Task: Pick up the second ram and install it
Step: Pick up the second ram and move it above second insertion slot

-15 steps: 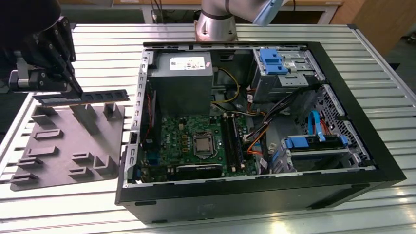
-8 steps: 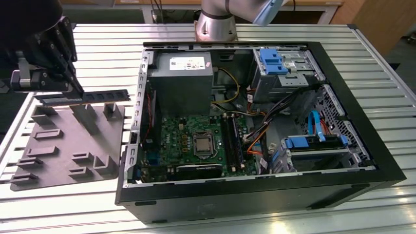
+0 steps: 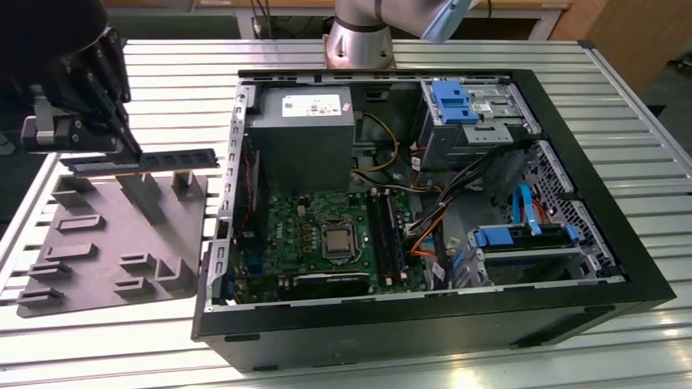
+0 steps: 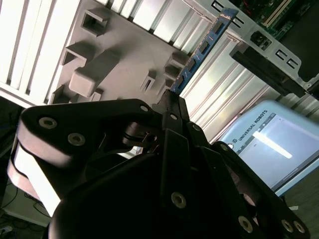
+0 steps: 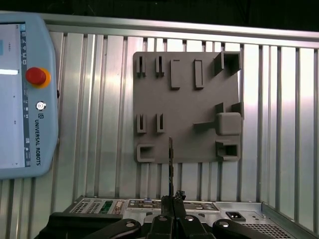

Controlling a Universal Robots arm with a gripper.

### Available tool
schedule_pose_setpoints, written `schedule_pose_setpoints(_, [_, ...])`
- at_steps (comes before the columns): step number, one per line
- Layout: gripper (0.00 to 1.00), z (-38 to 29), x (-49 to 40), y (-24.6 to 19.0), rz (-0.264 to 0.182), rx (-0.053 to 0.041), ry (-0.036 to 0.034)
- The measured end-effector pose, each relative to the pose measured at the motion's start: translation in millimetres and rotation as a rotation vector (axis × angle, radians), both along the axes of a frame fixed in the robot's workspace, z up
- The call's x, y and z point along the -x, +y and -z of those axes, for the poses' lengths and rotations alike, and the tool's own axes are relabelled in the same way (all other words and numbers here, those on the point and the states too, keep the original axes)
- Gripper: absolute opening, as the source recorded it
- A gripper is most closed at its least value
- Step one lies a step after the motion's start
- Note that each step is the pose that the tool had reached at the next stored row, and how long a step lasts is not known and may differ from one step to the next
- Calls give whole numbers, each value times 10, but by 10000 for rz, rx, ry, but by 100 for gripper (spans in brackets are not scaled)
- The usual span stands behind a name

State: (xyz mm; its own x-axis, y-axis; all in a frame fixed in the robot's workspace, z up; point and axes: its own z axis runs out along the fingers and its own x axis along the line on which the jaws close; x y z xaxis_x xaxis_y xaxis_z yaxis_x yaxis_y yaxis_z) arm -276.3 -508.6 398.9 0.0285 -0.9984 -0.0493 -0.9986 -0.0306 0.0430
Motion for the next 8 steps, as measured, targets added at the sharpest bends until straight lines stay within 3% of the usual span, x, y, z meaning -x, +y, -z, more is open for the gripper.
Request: schedule_pose_setpoints(8, [12,0,-27,0,1,1,1])
